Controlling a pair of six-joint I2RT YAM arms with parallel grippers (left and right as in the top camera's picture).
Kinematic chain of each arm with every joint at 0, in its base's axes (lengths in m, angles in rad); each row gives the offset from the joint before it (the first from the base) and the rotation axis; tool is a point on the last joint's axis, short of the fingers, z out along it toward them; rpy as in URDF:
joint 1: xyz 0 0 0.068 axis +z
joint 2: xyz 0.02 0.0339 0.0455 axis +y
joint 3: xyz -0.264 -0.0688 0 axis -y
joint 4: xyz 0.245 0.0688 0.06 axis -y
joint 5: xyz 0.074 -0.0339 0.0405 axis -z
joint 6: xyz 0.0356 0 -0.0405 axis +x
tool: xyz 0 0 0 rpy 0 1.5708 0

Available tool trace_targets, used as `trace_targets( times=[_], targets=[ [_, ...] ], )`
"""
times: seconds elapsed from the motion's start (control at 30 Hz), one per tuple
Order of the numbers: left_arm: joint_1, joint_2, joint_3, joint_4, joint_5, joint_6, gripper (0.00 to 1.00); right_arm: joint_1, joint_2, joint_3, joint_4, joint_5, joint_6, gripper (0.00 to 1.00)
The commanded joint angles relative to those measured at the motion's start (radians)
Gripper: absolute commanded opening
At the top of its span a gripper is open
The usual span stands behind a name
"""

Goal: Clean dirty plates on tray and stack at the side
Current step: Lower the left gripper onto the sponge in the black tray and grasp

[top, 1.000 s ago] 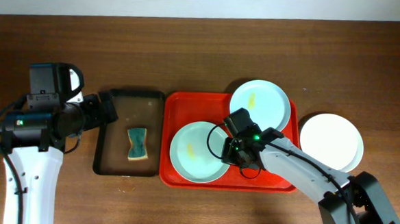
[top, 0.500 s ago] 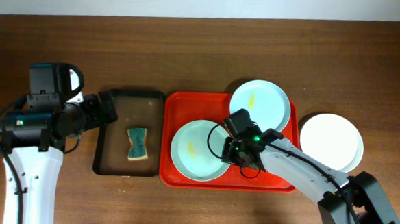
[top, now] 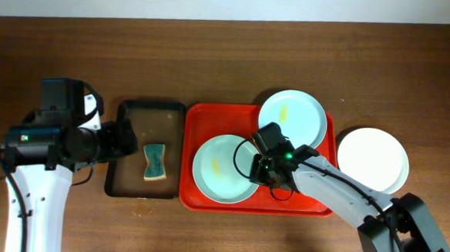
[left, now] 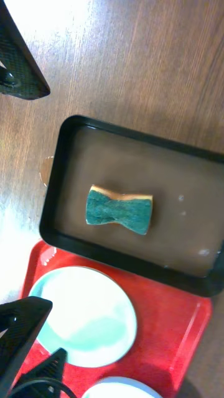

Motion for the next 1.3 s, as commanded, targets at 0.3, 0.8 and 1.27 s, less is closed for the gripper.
trace_targets(
  times=[0.3, 0.8, 1.27],
  targets=[
    [-0.171, 0.166, -0.143, 0.151, 0.110, 0.048, 0.99, 0.006, 0.008, -0.014, -0.005, 0.043, 0.004, 0.04],
    [-0.171, 0.375, -0.185, 0.258, 0.021, 0.040, 0.42, 0.006, 0.008, -0.014, -0.005, 0.043, 0.004, 0.04],
    [-0.220, 0.496, -0.241, 0.393, -0.053, 0.040, 0.33, 0.006, 0.008, -0.014, -0.005, 0.042, 0.004, 0.04]
  ],
)
